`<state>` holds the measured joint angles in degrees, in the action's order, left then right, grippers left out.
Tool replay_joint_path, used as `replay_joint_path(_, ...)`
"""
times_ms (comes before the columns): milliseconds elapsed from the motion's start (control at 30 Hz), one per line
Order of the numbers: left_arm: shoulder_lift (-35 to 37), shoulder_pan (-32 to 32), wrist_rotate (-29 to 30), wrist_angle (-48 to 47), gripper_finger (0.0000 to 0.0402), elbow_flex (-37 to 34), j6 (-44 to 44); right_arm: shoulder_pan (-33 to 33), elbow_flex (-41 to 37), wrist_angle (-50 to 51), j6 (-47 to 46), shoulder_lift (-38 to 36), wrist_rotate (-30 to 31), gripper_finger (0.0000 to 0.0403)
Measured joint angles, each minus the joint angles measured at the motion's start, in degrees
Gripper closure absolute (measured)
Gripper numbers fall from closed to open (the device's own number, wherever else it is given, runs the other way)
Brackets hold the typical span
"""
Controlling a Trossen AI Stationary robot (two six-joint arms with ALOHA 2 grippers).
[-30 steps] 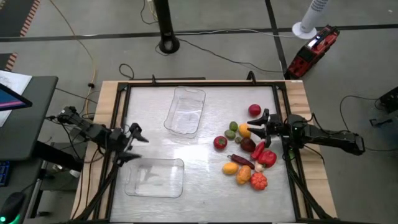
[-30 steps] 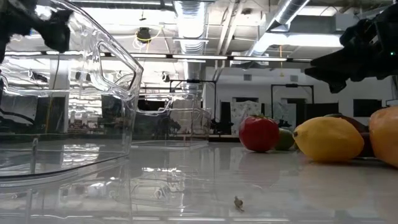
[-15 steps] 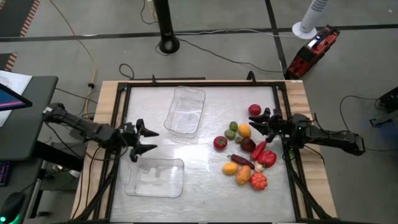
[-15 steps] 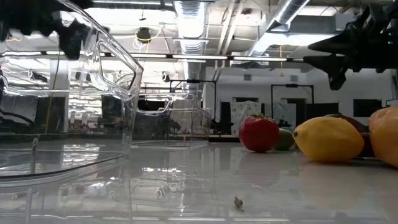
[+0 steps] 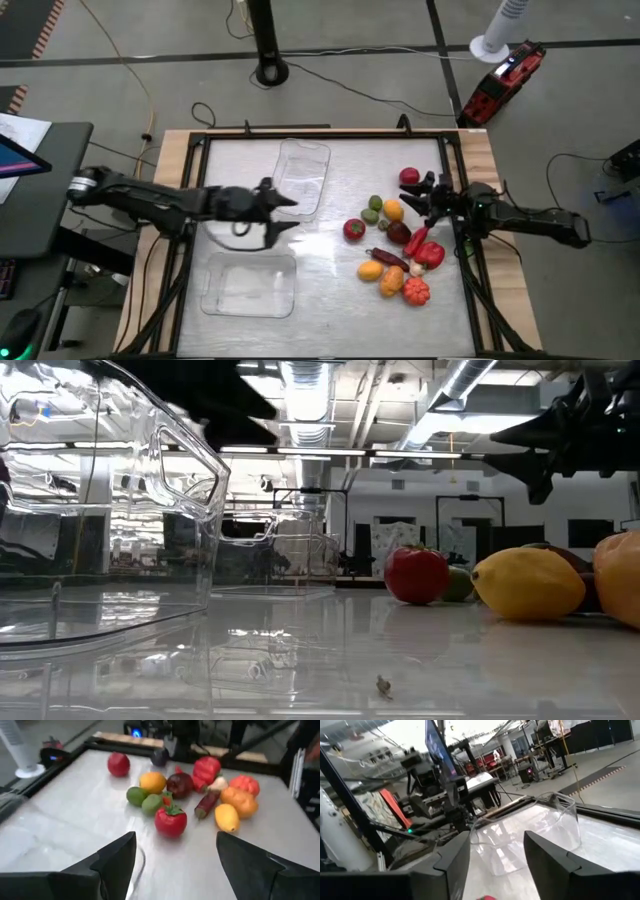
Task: Sort produce into baskets
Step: Put the bottom tomato into the top transparent bin
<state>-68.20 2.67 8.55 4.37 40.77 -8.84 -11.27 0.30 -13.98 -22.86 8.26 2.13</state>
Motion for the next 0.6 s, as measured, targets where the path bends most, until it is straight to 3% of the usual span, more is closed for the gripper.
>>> replay_joint_path(200, -16.1, -4.1, -8.5, -3.8, 0.0107, 14.2, 5.9, 0.0, 0.6, 0.4, 2.1, 3.6, -0.3, 0.0138)
replay_joint_path(433, -31.8, -4.7, -9.9, -12.4, 0.0069, 29.5, 9.9, 0.0, 2.8, 0.9, 6.1, 5.7, -0.6, 0.0126)
replay_joint_path(600, -39.8, -4.6, -10.0, -14.6, 0.0045, 36.2, 12.1, -0.1, 6.7, 5.7, 9.7, 5.7, -0.6, 0.0126)
